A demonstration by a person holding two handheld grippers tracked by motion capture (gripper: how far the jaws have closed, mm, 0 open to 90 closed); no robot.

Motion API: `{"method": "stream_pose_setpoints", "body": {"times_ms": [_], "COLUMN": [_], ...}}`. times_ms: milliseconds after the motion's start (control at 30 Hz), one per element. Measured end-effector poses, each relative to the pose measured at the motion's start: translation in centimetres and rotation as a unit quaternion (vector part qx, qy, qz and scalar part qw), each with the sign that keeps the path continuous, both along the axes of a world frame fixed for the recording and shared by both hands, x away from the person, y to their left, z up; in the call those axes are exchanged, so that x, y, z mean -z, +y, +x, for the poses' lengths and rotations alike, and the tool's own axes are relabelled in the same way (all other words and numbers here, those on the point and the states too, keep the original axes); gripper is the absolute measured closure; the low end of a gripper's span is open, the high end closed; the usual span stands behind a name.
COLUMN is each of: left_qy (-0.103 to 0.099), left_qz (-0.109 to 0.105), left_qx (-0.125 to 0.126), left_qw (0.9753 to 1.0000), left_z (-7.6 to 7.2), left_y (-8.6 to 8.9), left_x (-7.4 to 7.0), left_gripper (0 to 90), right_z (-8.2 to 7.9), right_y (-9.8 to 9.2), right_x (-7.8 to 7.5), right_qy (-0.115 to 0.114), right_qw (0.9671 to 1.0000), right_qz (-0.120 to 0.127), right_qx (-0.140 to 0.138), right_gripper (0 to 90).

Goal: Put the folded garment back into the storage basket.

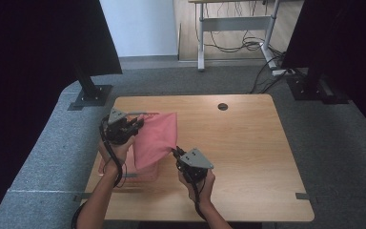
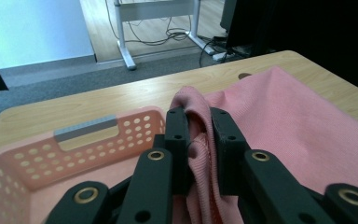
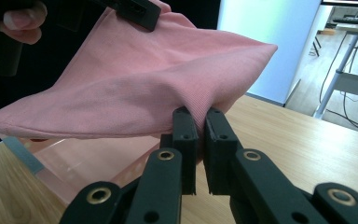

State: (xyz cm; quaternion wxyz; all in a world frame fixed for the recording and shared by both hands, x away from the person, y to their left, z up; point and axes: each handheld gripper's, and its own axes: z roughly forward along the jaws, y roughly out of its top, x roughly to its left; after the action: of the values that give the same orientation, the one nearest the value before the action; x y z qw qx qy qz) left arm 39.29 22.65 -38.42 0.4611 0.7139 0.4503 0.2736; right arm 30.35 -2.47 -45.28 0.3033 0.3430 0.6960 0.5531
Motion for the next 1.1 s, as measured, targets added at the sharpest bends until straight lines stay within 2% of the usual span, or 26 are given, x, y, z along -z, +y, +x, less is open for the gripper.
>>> {"method": "stream_pose_setpoints", "body": {"times_ms": [467,1100], "left_qy": [0.0,0.002], "left_qz": [0.006,0.004], "left_qx": [-0.016,-0.027], "left_qw": [0.9998,0.9996], "left_z": [-0.3,-0.2], "left_y": [2.0,3.4], "left_x": [-0.2,0.0], "left_gripper": [77.8,77.8], "right_z": [0.2,0.7], "right_y": [2.1,3.9], "right_x": [-0.1,0.1], "right_qy": [0.002,0.006], "right_qw": [0.9999,0.9997], "right_qz": [-0.002,-0.003], "right_qx": [-0.015,-0.025], "right_gripper": [84.8,84.8]}}
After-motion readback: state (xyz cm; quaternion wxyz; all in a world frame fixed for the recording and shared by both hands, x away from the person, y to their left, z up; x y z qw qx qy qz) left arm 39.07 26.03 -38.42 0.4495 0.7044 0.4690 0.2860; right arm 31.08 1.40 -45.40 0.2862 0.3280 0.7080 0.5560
